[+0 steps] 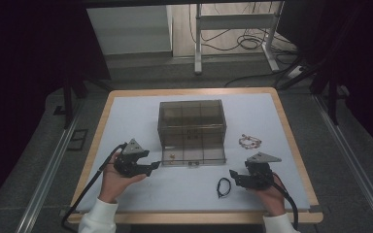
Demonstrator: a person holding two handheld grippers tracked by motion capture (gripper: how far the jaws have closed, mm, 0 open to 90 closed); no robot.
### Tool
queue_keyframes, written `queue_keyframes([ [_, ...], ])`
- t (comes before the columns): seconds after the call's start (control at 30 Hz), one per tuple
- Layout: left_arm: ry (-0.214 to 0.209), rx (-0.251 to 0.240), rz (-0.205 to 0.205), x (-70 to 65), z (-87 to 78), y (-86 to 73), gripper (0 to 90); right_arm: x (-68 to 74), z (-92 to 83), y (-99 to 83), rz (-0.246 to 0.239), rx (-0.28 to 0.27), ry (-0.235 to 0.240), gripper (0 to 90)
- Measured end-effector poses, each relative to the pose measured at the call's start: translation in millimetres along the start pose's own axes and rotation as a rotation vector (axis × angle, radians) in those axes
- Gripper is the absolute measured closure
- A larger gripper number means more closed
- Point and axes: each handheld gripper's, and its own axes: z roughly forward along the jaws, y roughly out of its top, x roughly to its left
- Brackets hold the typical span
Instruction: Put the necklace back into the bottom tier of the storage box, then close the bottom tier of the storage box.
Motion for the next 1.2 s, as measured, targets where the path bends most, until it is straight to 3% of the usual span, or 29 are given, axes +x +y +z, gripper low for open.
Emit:
queue_keyframes([
  [0.27,0.010,-0.004,-0.038,8.8,-7.0,-15.0,38.2,0.6,-0.2,-0.1,0.000,-0.003,-0.004,28.3],
  [0.7,0.026,0.005,-0.056,11.7,-6.8,-25.6,38.8,4.5,-3.6,1.8,-0.005,-0.017,-0.007,28.3],
  [1.2,0.016,0.013,-0.047,12.6,-5.0,-26.3,35.5,10.7,-11.2,4.2,-0.012,-0.043,-0.012,31.0],
])
